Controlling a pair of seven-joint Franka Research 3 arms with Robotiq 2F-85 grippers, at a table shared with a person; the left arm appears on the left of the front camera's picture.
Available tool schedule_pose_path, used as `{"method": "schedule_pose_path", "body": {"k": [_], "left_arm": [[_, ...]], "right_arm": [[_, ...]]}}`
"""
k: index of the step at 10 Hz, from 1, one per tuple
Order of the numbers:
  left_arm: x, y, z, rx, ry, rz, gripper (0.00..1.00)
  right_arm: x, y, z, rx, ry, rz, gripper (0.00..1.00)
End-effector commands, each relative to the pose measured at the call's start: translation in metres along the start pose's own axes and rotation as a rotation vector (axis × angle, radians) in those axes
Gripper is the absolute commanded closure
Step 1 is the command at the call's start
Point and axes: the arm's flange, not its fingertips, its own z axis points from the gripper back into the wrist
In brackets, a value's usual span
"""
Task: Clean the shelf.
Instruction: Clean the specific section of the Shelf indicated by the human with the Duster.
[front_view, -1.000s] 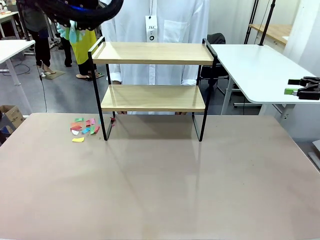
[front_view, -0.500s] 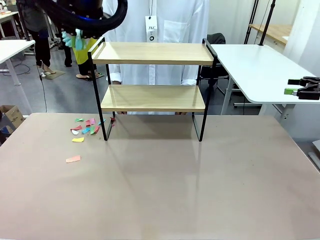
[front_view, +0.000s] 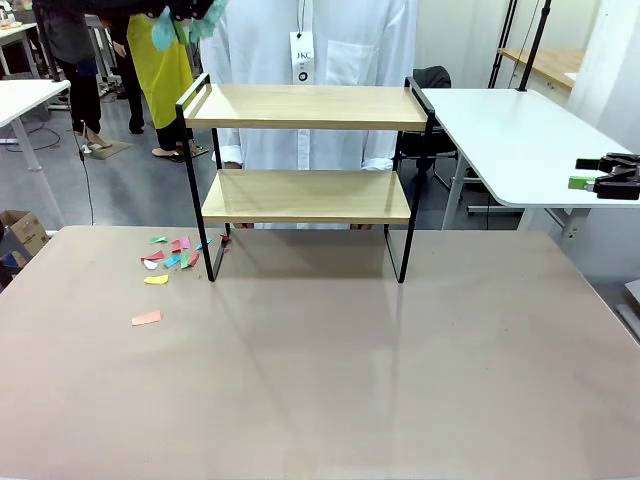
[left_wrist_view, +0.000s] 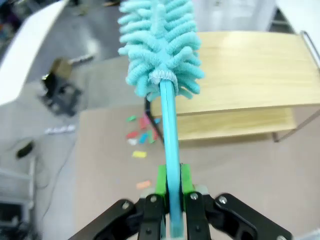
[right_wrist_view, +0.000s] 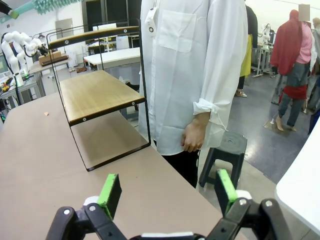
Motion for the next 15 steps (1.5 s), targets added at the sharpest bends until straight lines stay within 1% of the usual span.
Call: {"method": "schedule_pose_path", "body": {"k": [1,2,3,4,5,6,7,8,10,11,12,14,15], "left_arm": [[-0.034,0.053,-0.004,-0.244,0.054,-0.083,0.87],[-0.039,0.067,0.000,-0.322,0.054,-0.113,0.87],[-0.042,0.081,0.006,-0.400,0.036,-0.204,0.87],[-0.043,0.096,0.010,-0.450,0.028,-0.265,0.87],[-0.048,0.111,0.013,-0.518,0.009,-0.383,0.87],[-0.048,0.121,0.012,-0.605,0.027,-0.463,0.87],[-0.047,0.122,0.009,-0.600,0.048,-0.568,0.87],[-0.047,0.120,0.008,-0.619,0.051,-0.639,0.87],[-0.047,0.103,0.005,-0.601,0.140,-0.889,0.87],[-0.049,0.096,0.000,-0.625,0.193,-0.942,0.87],[-0.053,0.088,-0.008,-0.629,0.278,-0.989,0.87],[-0.073,0.072,-0.026,-0.604,0.454,-1.139,0.87],[-0.082,0.069,-0.036,-0.597,0.513,-1.157,0.87]], "right_arm": [[0.004,0.001,-0.001,-0.001,0.019,-0.008,0.00],[0.004,0.001,-0.001,-0.001,0.019,-0.008,0.00],[0.004,0.001,-0.001,-0.001,0.019,-0.008,0.00],[0.004,0.001,-0.001,-0.001,0.019,-0.008,0.00],[0.004,0.001,-0.001,-0.001,0.019,-0.008,0.00],[0.004,0.001,-0.001,-0.001,0.019,-0.008,0.00],[0.004,0.001,-0.001,-0.001,0.019,-0.008,0.00],[0.004,0.001,-0.001,-0.001,0.019,-0.008,0.00],[0.004,0.001,-0.001,-0.001,0.019,-0.008,0.00],[0.004,0.001,-0.001,-0.001,0.019,-0.008,0.00],[0.004,0.001,-0.001,-0.001,0.019,-0.008,0.00],[0.004,0.001,-0.001,-0.001,0.019,-0.008,0.00],[0.004,0.001,-0.001,-0.001,0.019,-0.008,0.00]]}}
